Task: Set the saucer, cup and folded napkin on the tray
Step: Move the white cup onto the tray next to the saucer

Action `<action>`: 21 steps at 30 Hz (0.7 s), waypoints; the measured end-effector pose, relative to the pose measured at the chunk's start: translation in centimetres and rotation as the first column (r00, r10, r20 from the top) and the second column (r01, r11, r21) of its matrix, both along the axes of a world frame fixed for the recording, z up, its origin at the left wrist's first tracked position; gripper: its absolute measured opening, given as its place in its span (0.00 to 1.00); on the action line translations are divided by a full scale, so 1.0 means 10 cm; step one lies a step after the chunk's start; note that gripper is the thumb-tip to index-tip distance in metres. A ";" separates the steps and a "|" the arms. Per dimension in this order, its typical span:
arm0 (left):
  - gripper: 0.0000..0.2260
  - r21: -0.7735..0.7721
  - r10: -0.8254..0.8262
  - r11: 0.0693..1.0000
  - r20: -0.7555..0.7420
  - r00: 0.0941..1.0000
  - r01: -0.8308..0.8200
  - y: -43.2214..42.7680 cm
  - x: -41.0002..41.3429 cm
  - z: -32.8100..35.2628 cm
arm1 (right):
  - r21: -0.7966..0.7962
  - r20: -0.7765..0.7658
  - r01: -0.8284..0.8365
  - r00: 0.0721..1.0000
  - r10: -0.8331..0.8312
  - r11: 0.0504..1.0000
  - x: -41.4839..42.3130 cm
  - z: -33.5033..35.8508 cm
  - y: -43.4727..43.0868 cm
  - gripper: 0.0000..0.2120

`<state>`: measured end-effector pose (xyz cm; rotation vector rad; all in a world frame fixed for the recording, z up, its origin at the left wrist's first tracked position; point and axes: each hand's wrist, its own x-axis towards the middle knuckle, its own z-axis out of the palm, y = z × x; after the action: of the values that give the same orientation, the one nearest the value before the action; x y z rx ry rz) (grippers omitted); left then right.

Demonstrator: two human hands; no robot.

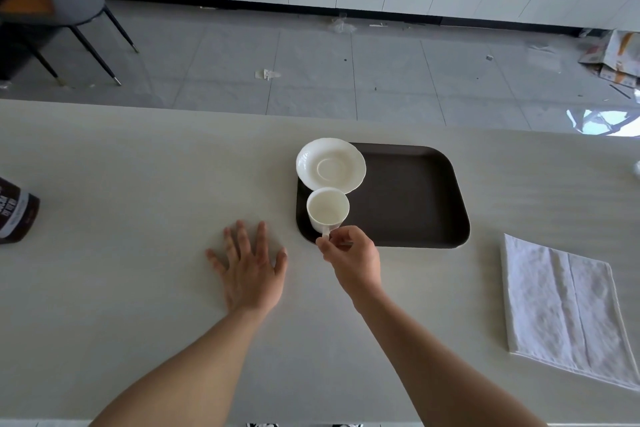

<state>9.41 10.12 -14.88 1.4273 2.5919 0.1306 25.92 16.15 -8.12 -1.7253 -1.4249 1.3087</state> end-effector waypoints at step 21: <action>0.32 0.016 -0.232 0.973 -0.016 0.973 0.232 0.06 0.09 0.65 | 0.239 0.470 -0.267 0.873 0.130 0.934 0.45 0.08 0.04 0.20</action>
<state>10.31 10.69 -8.40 1.7291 2.4163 0.1123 30.42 16.54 -7.37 -1.7725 -1.9952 0.7520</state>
